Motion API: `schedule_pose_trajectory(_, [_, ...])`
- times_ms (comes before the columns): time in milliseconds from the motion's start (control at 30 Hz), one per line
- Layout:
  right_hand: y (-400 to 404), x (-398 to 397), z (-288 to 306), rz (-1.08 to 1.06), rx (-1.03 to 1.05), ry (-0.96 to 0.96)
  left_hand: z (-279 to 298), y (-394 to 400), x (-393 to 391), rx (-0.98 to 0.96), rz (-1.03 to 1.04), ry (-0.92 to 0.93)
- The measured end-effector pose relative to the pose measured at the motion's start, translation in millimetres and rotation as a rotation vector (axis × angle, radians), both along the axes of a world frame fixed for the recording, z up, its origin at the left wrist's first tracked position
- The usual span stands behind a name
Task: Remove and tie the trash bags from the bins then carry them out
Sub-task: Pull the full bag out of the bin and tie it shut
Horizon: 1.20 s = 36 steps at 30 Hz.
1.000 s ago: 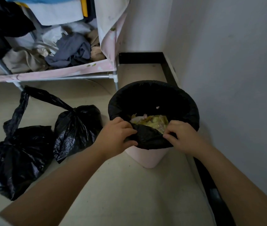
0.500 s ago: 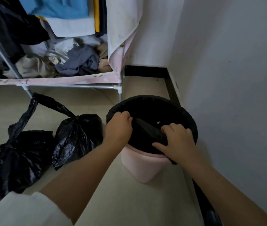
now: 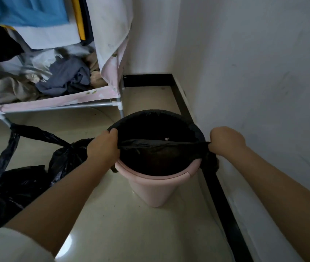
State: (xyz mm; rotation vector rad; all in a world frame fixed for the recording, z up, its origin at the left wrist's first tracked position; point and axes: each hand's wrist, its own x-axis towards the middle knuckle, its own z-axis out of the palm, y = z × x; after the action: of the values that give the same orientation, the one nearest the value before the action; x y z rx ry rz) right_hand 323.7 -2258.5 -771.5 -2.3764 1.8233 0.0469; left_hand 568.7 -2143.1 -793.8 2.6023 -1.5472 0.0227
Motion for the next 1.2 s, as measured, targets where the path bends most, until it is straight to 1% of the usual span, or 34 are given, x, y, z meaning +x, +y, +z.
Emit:
schedule_pose_trajectory(67, [-9.7, 0.0, 6.7, -0.045, 0.006, -0.03, 5.3, -1.4, 10.3, 0.068, 0.068, -0.005])
schedule_pose_trajectory(133, [-18.5, 0.4, 12.8, -0.036, -0.052, -0.067, 9.7, -0.8, 23.3, 0.078, 0.124, 0.063])
schedule_pose_trajectory(167, [-23.8, 1.7, 14.8, -0.023, -0.068, -0.132, 14.0, -0.1, 28.9, 0.068, 0.147, 0.115])
schedule_pose_trajectory(233, [-30.8, 8.7, 21.4, -0.004, -0.065, -0.332, 26.6, -1.5, 37.4, 0.018, 0.153, 0.234])
schedule_pose_trajectory(333, [-29.9, 21.4, 39.1, 0.129, -0.048, -0.525, 52.7, -9.7, 32.9, -0.128, 0.024, 0.381])
schedule_pose_trajectory(367, [-27.1, 23.9, 45.1, 0.203, -0.009, -0.556, 61.3, -11.9, 27.7, -0.143, -0.043, 0.41])
schedule_pose_trajectory(400, [-24.1, 24.6, 50.7, 0.277, 0.045, -0.545, 67.6, -13.6, 22.1, -0.126, -0.119, 0.425])
schedule_pose_trajectory(433, [-22.3, 24.2, 55.1, 0.338, 0.101, -0.491, 70.7, -15.1, 17.4, -0.074, -0.202, 0.413])
schedule_pose_trajectory(500, [-20.7, 21.0, 62.9, 0.388, 0.21, -0.315, 71.6, -15.5, 9.7, 0.144, -0.331, 0.281])
schedule_pose_trajectory(533, [-23.2, 18.1, 64.9, 0.35, 0.272, -0.264, 71.7, -13.3, 9.1, 0.274, -0.363, 0.17])
schedule_pose_trajectory(600, [-28.9, 13.5, 67.1, 0.203, 0.382, -0.275, 71.9, -7.4, 16.4, 0.499, -0.354, -0.078])
schedule_pose_trajectory(633, [-31.0, 12.4, 65.2, 0.13, 0.409, -0.283, 71.6, -4.0, 23.9, 0.57, -0.333, -0.175])
schedule_pose_trajectory(700, [-31.0, 13.4, 55.7, 0.008, 0.384, -0.297, 71.2, 3.4, 37.2, 0.628, -0.275, -0.241])
schedule_pose_trajectory(733, [-30.0, 14.4, 47.7, -0.032, 0.318, -0.3, 70.4, 6.4, 41.6, 0.602, -0.247, -0.241])
schedule_pose_trajectory(767, [-29.7, 15.7, 38.9, -0.085, 0.245, -0.299, 68.4, 8.1, 44.6, 0.55, -0.224, -0.243])
schedule_pose_trajectory(800, [-29.6, 17.4, 30.6, -0.167, 0.213, -0.296, 67.7, 9.1, 45.3, 0.477, -0.18, -0.241])
schedule_pose_trajectory(833, [-30.1, 18.7, 21.7, -0.25, 0.226, -0.289, 64.8, 9.8, 46.4, 0.386, -0.091, -0.182])
schedule_pose_trajectory(867, [-31.5, 20.9, 15.2, -0.314, 0.28, -0.273, 61.8, 10.6, 45.6, 0.295, 0.05, -0.037])
schedule_pose_trajectory(900, [-32.6, 21.0, 11.2, -0.355, 0.374, -0.264, 55.8, 9.3, 46.7, 0.217, 0.216, 0.193])
schedule_pose_trajectory(967, [-34.2, 18.4, 2.9, -0.398, 0.562, -0.272, 40.0, 6.6, 46.6, 0.013, 0.533, 0.855])
schedule_pose_trajectory(1000, [-32.8, 17.5, 2.5, -0.403, 0.602, -0.285, 34.0, 7.2, 42.8, -0.094, 0.65, 1.149])
schedule_pose_trajectory(1033, [-32.9, 16.8, 2.2, -0.398, 0.613, -0.295, 30.8, 6.3, 39.7, -0.195, 0.73, 1.288])
schedule_pose_trajectory(1067, [-31.9, 17.3, 4.6, -0.393, 0.623, -0.271, 27.6, 4.0, 39.1, -0.264, 0.774, 1.309])
schedule_pose_trajectory(1133, [-31.3, 20.4, 13.3, -0.351, 0.604, -0.246, 26.8, -2.5, 37.5, -0.305, 0.755, 1.168])
schedule_pose_trajectory(1200, [-34.5, 25.9, 24.0, -0.345, 0.427, -0.406, 33.7, -10.0, 30.7, -0.321, 0.61, 1.053])
